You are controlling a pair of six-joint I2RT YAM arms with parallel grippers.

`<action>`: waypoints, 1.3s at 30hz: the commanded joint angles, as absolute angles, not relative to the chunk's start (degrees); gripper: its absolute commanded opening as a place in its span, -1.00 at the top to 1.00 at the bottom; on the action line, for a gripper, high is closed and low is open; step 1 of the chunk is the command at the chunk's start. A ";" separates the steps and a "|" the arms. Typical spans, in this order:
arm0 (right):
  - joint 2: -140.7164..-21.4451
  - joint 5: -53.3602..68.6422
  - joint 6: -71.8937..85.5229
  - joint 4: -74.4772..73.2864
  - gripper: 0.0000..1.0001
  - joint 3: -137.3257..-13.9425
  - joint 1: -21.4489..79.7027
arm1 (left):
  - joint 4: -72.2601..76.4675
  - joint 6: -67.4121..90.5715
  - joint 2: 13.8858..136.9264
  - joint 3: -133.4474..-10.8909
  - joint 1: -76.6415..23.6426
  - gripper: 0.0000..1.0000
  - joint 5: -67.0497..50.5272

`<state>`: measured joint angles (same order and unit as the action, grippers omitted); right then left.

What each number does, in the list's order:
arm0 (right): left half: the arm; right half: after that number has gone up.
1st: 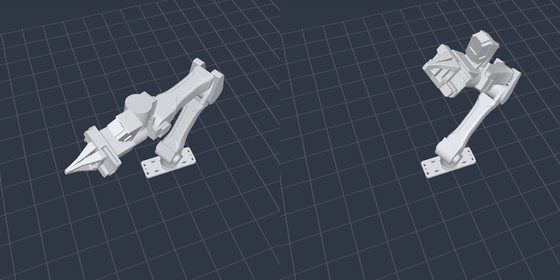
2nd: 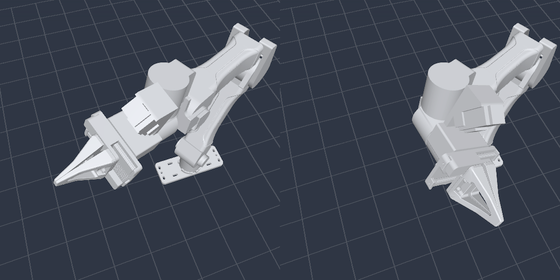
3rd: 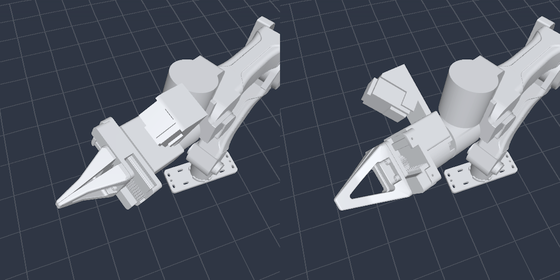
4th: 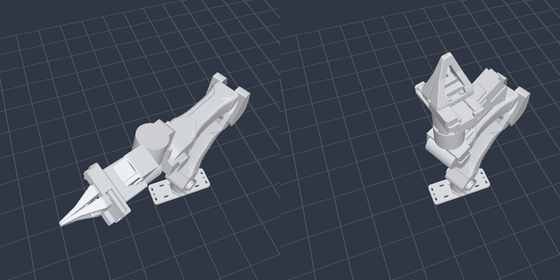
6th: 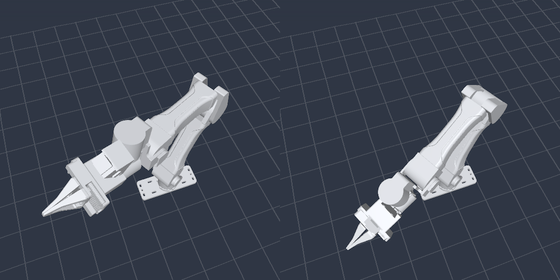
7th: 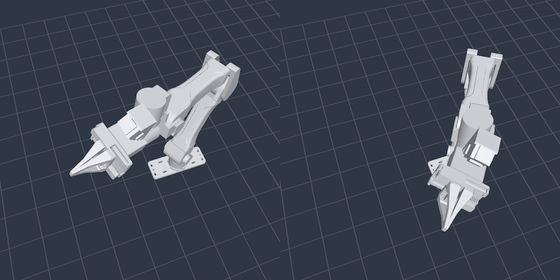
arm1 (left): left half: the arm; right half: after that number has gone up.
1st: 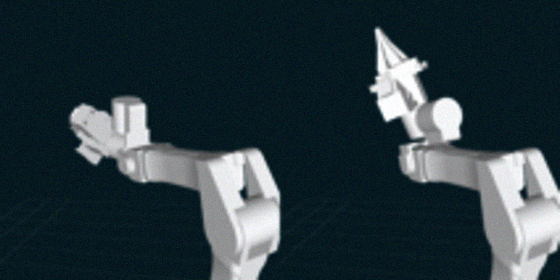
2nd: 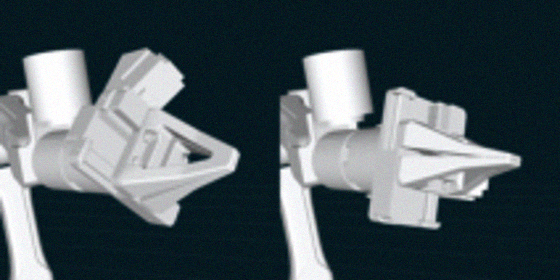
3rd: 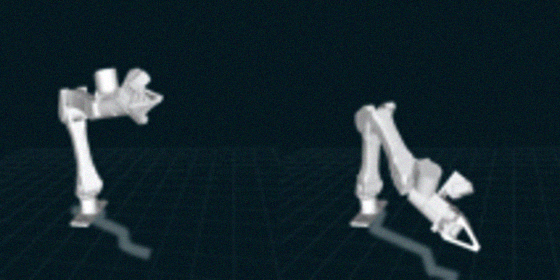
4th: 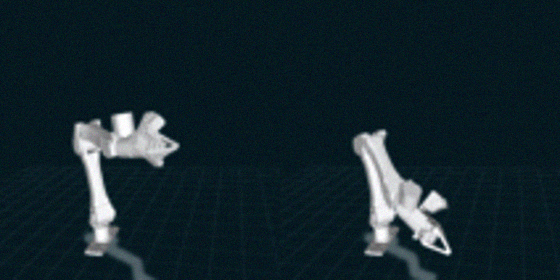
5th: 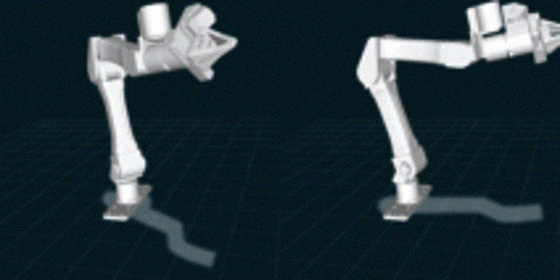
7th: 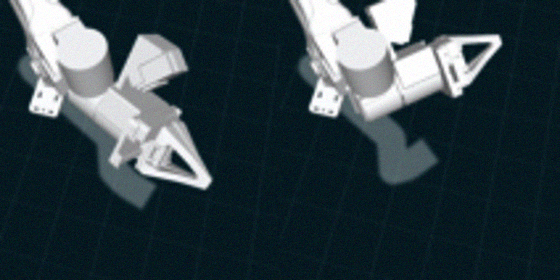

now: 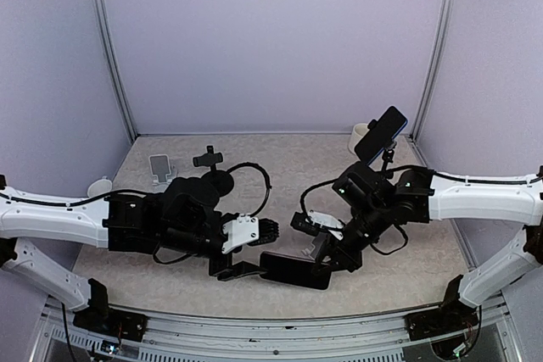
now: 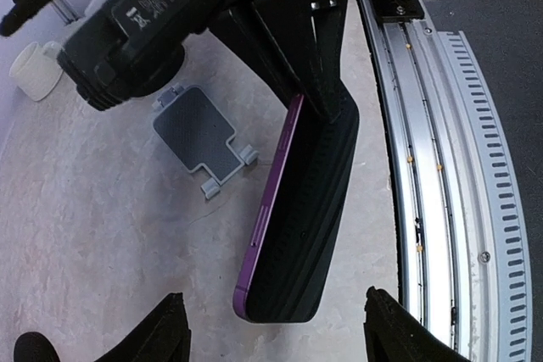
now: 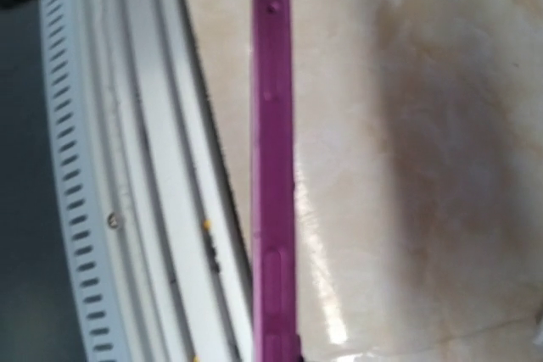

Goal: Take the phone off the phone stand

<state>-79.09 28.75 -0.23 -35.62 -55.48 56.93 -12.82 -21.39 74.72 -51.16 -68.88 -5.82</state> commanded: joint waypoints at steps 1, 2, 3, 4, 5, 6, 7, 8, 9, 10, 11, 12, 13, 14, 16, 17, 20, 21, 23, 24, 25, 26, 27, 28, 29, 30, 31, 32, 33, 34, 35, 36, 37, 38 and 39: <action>-79.99 31.44 -4.72 -39.36 1.00 -60.59 58.88 | -10.28 -18.69 72.47 -49.24 -68.80 -0.37 -10.08; -79.99 30.71 -5.20 -39.92 1.00 -61.04 59.57 | -10.22 -18.23 72.72 -49.23 -68.71 -0.36 -10.64; -79.92 30.04 -5.53 -40.25 1.00 -61.32 60.11 | -10.12 -17.70 72.84 -48.95 -68.68 -0.33 -11.17; -79.75 29.81 -5.79 -40.55 1.00 -61.62 60.46 | -9.48 -17.22 72.85 -48.39 -68.57 -0.31 -11.73; -79.53 29.59 -6.12 -40.74 1.00 -61.83 60.77 | -8.70 -16.57 72.86 -47.82 -68.29 -0.29 -12.26; -79.27 29.23 -6.30 -40.88 1.00 -62.06 61.05 | -8.01 -16.01 72.98 -47.26 -68.08 -0.27 -12.75; -79.09 29.03 -6.51 -40.91 1.00 -62.27 61.27 | -7.58 -15.40 73.11 -46.94 -67.76 -0.25 -13.52; -78.90 29.07 -6.71 -40.96 1.00 -62.40 61.45 | -7.17 -14.71 73.34 -46.65 -67.42 -0.23 -14.28; -78.65 28.98 -6.89 -40.91 1.00 -62.52 61.68 | -6.46 -13.69 73.50 -46.36 -66.84 -0.21 -15.11; -78.35 28.87 -6.98 -40.80 1.00 -62.55 61.82 | -5.78 -12.94 73.61 -45.94 -66.41 -0.20 -15.96; -77.96 29.02 -7.06 -40.63 1.00 -62.45 61.94 | -5.24 -12.48 73.71 -45.49 -66.06 -0.19 -17.09; -77.74 29.04 -7.14 -40.41 1.00 -62.54 62.00 | -5.12 -12.15 73.86 -45.29 -65.85 -0.15 -17.97; -77.62 28.82 -7.27 -40.42 1.00 -62.78 61.97 | -5.03 -11.92 73.96 -45.19 -65.70 -0.11 -18.64; -77.61 28.63 -7.46 -40.56 1.00 -63.11 61.96 | -4.88 -11.76 74.00 -45.13 -65.64 -0.05 -19.16; -77.65 27.98 -7.88 -40.93 1.00 -63.72 62.02 | -4.21 -11.37 74.28 -45.05 -65.71 0.06 -20.22; -77.69 27.77 -8.12 -41.16 1.00 -63.92 61.99 | -4.06 -11.05 74.65 -45.25 -65.74 0.12 -20.86; -77.80 26.88 -8.80 -41.55 1.00 -64.69 62.05 | -4.29 -10.44 76.22 -46.05 -65.80 0.26 -22.19; -77.74 26.52 -9.03 -41.62 1.00 -64.87 62.05 | -4.60 -10.41 76.66 -46.20 -65.83 0.28 -22.30; -77.62 26.10 -9.41 -41.76 1.00 -65.44 62.05 | -4.87 -10.45 77.10 -46.23 -65.76 0.35 -22.50; -77.67 26.25 -9.57 -41.84 1.00 -65.59 62.05 | -5.03 -10.38 77.27 -46.30 -65.77 0.40 -22.64; -77.74 26.23 -9.66 -41.98 1.00 -65.84 62.07 | -5.34 -10.39 77.36 -46.50 -65.82 0.47 -22.86; -77.84 26.09 -9.76 -41.97 1.00 -66.00 62.08 | -5.49 -10.43 77.37 -46.71 -65.73 0.56 -23.13; -77.94 25.91 -9.78 -41.93 1.00 -66.00 62.06 | -5.38 -10.39 77.25 -46.83 -65.82 0.66 -23.38; -77.96 25.71 -9.75 -41.74 1.00 -65.90 62.10 | -5.09 -10.26 77.14 -46.78 -65.83 0.78 -23.60; -77.73 25.46 -9.54 -41.23 1.00 -65.68 62.12 | -4.58 -10.04 76.71 -46.60 -65.83 0.95 -23.68; -77.21 25.47 -9.05 -40.38 1.00 -65.33 62.06 | -3.84 -9.51 76.40 -46.40 -65.82 1.00 -23.85; -76.24 24.85 -8.30 -39.24 0.88 -64.90 62.05 | -2.76 -8.79 75.74 -45.93 -65.78 1.00 -24.04; -75.35 24.34 -7.40 -38.01 0.72 -64.48 61.99 | -1.66 -8.14 75.17 -45.34 -65.75 1.00 -24.14; -74.33 24.39 -6.55 -36.06 0.46 -63.94 61.22 | -0.80 -7.54 74.68 -44.97 -65.56 1.00 -24.08; -73.15 24.58 -5.21 -34.43 0.17 -63.29 60.19 | 0.13 -6.60 74.03 -44.53 -65.07 1.00 -24.21; -71.71 25.36 -3.87 -32.46 -0.09 -62.34 58.70 | 1.35 -5.49 73.27 -44.02 -64.22 1.00 -24.90; -70.10 27.07 -2.35 -30.22 -0.29 -61.02 56.68 | 2.87 -4.20 72.45 -43.38 -63.18 1.00 -25.81; -68.41 28.81 -0.63 -27.77 -0.41 -59.57 54.40 | 5.59 -2.17 71.55 -42.47 -62.17 1.00 -26.74; -66.62 31.28 1.16 -24.95 -0.56 -57.84 52.10 | 7.02 -0.68 70.51 -41.57 -61.33 1.00 -27.24; -64.94 33.33 3.11 -22.13 -0.69 -56.16 50.04 | 10.30 0.76 69.26 -40.56 -60.86 1.00 -27.21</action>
<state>-71.18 26.85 -4.64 -33.95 -60.93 56.55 -1.83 -5.54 74.35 -42.92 -63.72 -24.51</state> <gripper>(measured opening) 0.751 0.061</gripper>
